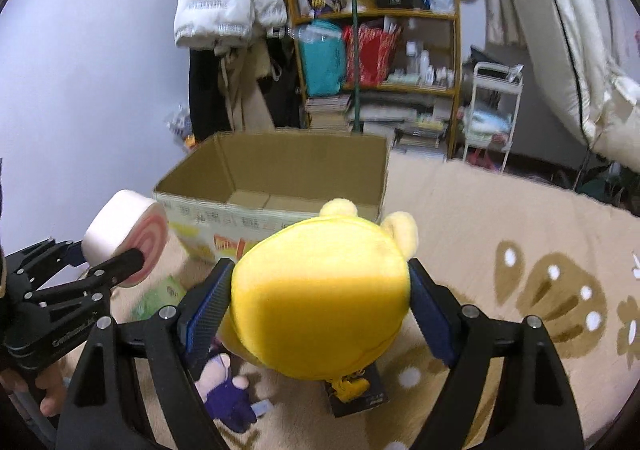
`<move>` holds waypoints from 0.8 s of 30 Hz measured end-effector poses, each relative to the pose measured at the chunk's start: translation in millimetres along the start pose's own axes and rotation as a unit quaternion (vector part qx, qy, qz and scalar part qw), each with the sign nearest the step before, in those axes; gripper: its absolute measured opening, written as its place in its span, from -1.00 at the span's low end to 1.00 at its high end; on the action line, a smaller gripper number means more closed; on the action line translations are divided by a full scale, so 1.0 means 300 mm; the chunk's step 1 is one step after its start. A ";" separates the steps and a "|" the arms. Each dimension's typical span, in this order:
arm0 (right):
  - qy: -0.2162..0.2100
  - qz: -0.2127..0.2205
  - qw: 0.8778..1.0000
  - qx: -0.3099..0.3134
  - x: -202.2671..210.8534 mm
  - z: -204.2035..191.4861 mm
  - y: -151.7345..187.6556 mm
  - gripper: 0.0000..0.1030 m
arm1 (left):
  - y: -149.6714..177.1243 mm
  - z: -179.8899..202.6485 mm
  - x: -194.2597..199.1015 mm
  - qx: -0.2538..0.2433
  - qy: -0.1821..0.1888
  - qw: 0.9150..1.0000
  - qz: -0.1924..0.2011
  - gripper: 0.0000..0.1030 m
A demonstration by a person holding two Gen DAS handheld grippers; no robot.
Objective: Organize soft objects
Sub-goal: 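Grasp the pink sponge roll with the left tool while the right tool grasps the yellow plush, then carry both held items over the cardboard box and open both tools to drop them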
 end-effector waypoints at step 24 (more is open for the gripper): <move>0.017 0.155 0.987 0.035 0.174 -0.003 -0.225 0.71 | -0.190 -0.034 0.215 0.008 -0.040 0.986 0.159 -0.14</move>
Point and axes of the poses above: each gripper's, at about its wrist camera, not at the fingertips, and x roughly against the way its jaws point, z to its right, y to its underside, the point moved 6 cm from there along -x, roughly the way its jaws point, and after that the axes turned 5 degrees about z, right-handed, at the moved point
